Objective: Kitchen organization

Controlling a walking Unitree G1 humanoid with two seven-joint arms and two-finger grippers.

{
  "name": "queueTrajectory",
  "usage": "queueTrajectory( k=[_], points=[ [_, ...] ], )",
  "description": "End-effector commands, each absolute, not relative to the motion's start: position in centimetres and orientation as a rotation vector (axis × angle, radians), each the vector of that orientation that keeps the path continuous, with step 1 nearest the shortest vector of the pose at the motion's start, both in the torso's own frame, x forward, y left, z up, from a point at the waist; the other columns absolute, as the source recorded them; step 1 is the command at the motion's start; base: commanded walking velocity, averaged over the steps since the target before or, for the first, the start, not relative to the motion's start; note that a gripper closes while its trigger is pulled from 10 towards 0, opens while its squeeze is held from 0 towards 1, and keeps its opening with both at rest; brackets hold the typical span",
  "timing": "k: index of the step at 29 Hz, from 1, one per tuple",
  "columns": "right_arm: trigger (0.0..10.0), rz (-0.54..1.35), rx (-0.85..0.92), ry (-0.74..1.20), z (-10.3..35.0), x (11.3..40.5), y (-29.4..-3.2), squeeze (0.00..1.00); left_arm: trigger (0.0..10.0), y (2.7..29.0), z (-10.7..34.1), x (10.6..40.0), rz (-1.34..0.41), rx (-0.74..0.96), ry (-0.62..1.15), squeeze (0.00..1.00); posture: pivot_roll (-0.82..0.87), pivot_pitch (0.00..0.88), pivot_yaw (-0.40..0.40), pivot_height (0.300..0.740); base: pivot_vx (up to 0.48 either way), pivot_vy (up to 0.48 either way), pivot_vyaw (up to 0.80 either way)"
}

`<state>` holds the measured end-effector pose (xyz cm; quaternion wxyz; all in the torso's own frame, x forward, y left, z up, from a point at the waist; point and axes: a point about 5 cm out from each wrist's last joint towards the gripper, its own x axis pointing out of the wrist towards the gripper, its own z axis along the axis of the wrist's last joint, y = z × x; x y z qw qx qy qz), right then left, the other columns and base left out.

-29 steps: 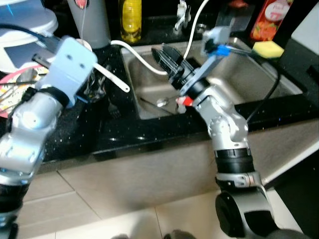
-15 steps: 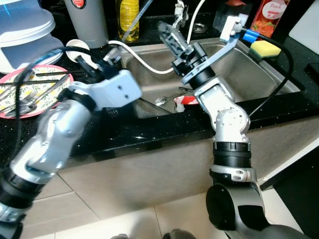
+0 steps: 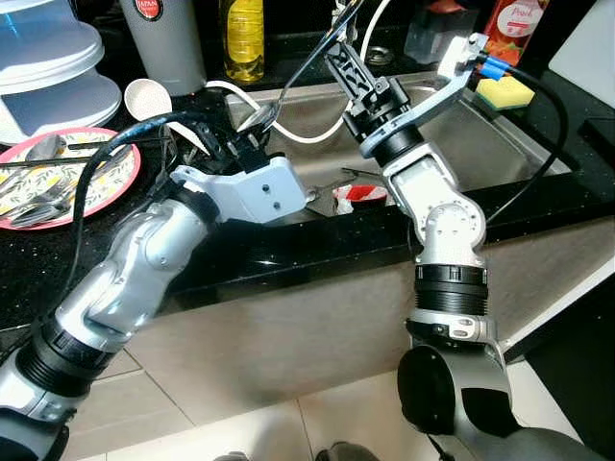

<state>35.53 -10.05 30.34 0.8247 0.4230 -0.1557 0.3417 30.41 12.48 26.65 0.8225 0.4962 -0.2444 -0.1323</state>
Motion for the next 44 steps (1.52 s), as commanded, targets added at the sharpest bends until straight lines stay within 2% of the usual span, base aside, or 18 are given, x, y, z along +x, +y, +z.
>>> queueTrajectory(
  k=[1, 6, 20, 35, 42, 43, 44],
  points=[
    [10.0, 0.731, 0.882, -0.335, 30.7, 35.5, -10.1, 0.0, 10.0, 13.2, 27.5, 30.8, -0.219, 1.061, -0.542, 0.0, 0.01, 0.002, 0.008, 0.74, 0.0, 0.0, 0.0],
    [10.0, 0.731, 0.863, -0.337, 30.7, 35.5, -10.2, 0.0, 10.0, 13.8, 27.4, 30.9, -0.224, 1.085, -0.528, 0.0, 0.01, 0.0, 0.008, 0.74, 0.0, 0.0, 0.0],
    [10.0, 0.743, 0.81, -0.342, 31.0, 35.5, -9.7, 0.0, 10.0, 12.4, 26.0, 30.5, -0.309, 1.073, -0.52, 0.0, 0.01, 0.0, 0.007, 0.74, 0.0, 0.0, 0.0],
    [10.0, 0.841, 0.736, -0.368, 31.3, 34.5, -8.8, 0.0, 10.0, 11.6, 25.6, 30.4, -0.36, 1.065, -0.519, 0.0, 0.0, 0.0, 0.013, 0.74, 0.0, 0.0, 0.0],
    [9.9, 0.795, 0.704, -0.339, 30.8, 35.2, -8.8, 0.0, 10.0, 11.1, 25.6, 30.1, -0.378, 1.062, -0.539, 0.0, 0.01, 0.0, 0.012, 0.74, 0.0, 0.0, 0.0],
    [4.1, 0.779, 0.701, -0.33, 30.7, 35.3, -8.8, 0.0, 10.0, 11.1, 25.6, 30.1, -0.38, 1.062, -0.54, 0.0, 0.01, 0.0, 0.012, 0.74, 0.0, 0.0, 0.0],
    [0.0, 0.769, 0.699, -0.325, 30.6, 35.5, -8.8, 0.0, 10.0, 11.1, 25.6, 30.1, -0.382, 1.062, -0.54, 0.0, 0.01, 0.0, 0.012, 0.74, 0.0, 0.0, 0.0]
  ],
)
